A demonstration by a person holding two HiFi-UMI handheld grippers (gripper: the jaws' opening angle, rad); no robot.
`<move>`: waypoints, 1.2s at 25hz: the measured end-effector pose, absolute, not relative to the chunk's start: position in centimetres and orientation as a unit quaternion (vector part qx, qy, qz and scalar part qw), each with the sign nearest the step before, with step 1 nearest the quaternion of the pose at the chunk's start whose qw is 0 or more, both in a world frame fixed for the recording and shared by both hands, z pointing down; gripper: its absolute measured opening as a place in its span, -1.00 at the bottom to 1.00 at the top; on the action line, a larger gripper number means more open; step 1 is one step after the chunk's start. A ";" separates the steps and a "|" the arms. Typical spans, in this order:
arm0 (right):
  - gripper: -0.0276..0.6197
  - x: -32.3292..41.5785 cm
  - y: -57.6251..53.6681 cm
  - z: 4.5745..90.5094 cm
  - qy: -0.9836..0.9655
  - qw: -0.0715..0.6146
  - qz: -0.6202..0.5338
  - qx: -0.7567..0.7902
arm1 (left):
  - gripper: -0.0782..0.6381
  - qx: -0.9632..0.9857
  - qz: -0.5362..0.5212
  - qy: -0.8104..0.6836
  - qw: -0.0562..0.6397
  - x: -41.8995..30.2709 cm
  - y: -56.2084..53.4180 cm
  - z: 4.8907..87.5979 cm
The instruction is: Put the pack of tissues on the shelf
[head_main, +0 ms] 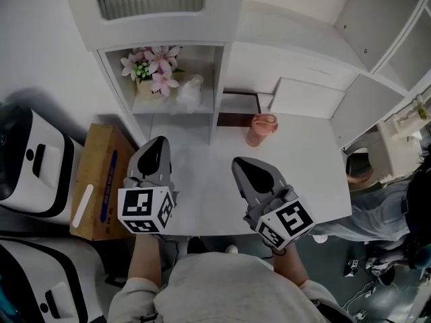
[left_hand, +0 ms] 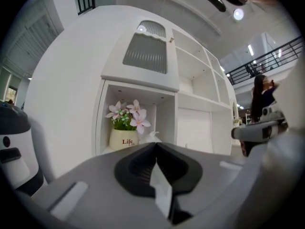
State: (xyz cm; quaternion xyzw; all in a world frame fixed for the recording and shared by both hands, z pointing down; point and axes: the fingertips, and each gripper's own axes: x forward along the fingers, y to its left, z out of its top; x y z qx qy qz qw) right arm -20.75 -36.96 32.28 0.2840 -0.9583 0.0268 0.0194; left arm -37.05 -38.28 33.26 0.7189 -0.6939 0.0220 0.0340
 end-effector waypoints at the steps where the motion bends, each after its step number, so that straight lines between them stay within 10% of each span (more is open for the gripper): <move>1: -0.91 -20.9 -36.8 32.3 -0.960 0.019 0.026 0.279 | -0.78 0.719 0.020 -0.694 0.031 -36.9 -37.7 33.0; 30: -0.91 -22.7 -28.6 31.5 -0.991 0.014 0.004 0.131 | -0.79 0.696 -0.004 -0.717 0.019 -30.6 -23.5 30.4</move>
